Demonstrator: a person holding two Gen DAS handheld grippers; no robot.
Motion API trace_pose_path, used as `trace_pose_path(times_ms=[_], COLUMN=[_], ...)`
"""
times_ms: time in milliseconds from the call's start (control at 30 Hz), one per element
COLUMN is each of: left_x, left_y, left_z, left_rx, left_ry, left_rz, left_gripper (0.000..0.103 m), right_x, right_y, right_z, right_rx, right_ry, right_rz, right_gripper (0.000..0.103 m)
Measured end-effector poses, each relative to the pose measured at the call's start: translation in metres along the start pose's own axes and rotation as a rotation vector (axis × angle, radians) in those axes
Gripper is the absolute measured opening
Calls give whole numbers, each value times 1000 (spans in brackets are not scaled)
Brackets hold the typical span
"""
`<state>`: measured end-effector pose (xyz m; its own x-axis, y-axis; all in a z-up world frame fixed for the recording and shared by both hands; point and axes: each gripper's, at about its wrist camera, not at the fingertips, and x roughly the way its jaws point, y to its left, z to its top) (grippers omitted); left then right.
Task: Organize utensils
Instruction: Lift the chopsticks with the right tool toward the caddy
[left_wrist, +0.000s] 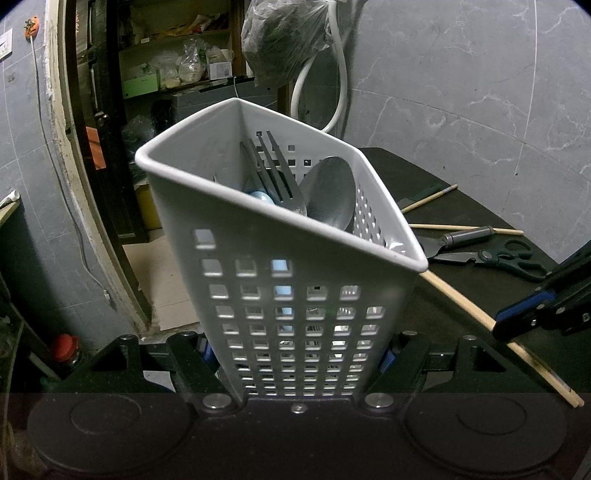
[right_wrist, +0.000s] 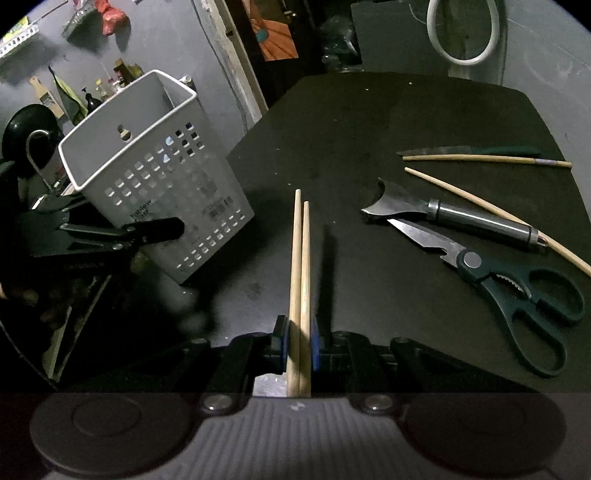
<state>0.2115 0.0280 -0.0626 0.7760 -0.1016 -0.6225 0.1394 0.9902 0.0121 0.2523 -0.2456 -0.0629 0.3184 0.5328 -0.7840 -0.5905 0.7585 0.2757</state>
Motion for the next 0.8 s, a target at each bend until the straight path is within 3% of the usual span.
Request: trace_pose_path(times_ms=[333, 500, 700, 733, 800], left_x=[0, 0, 1, 2, 2], left_y=[-1, -1, -1, -1, -1], left_z=[0, 0, 0, 0, 0], left_rx=[-3, -2, -6, -8, -7], left_ry=[-1, 0, -2, -2, -3], left_rz=[2, 2, 3, 2, 3], left_gripper=[76, 76, 76, 76, 76], right_x=[26, 32, 33, 33, 35], right_y=[19, 24, 31, 31, 31], right_z=[6, 10, 11, 11, 14], right_rx=[-119, -150, -194, -202, -208], right_ry=[78, 100, 163, 165, 168], right_rz=[-129, -140, -159, -160, -164], right_gripper=[14, 16, 34, 33, 15])
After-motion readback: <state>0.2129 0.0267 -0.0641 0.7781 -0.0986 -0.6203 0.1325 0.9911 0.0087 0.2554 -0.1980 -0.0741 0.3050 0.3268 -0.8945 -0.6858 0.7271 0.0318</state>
